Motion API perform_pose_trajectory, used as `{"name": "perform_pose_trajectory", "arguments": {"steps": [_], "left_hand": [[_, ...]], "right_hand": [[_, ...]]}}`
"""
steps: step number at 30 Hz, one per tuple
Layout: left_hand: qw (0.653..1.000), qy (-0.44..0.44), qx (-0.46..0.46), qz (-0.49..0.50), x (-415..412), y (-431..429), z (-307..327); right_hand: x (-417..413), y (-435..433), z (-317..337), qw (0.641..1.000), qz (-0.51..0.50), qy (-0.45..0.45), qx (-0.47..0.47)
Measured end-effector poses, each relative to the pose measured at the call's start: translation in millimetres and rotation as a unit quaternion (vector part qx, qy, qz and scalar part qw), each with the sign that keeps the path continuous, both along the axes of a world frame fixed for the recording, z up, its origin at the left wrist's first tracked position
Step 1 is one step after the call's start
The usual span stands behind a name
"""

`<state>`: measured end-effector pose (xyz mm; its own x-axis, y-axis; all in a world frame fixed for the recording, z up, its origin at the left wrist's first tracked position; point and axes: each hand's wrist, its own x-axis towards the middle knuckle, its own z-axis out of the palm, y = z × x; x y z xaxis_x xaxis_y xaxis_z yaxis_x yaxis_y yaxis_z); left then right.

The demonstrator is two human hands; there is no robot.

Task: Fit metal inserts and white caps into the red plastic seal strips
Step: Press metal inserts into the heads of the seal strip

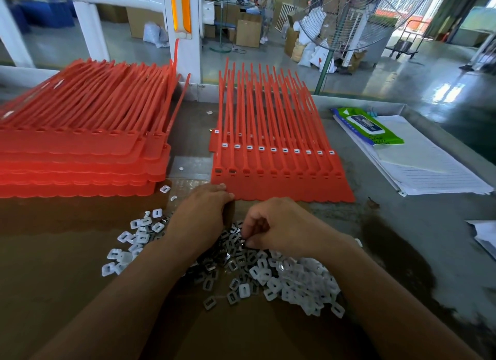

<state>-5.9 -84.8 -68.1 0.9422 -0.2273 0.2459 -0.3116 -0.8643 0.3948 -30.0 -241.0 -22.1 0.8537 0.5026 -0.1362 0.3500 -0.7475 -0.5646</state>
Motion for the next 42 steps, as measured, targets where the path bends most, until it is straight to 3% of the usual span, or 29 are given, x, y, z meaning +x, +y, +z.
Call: {"name": "perform_pose_trajectory", "arguments": {"steps": [22, 32, 42], "left_hand": [[1.0, 0.01, -0.007, -0.006, 1.1, 0.1, -0.3], [1.0, 0.014, -0.002, -0.002, 0.1, -1.0, 1.6], [1.0, 0.0, -0.011, -0.007, -0.7, -1.1, 1.7]], "right_hand": [[-4.6, -0.8, 2.5, 0.999, 0.013, -0.007, 0.037], [-4.6, -4.3, 2.1, 0.992, -0.038, -0.021, 0.115], [3.7, -9.6, 5.5, 0.987, -0.085, -0.053, 0.129]]}}
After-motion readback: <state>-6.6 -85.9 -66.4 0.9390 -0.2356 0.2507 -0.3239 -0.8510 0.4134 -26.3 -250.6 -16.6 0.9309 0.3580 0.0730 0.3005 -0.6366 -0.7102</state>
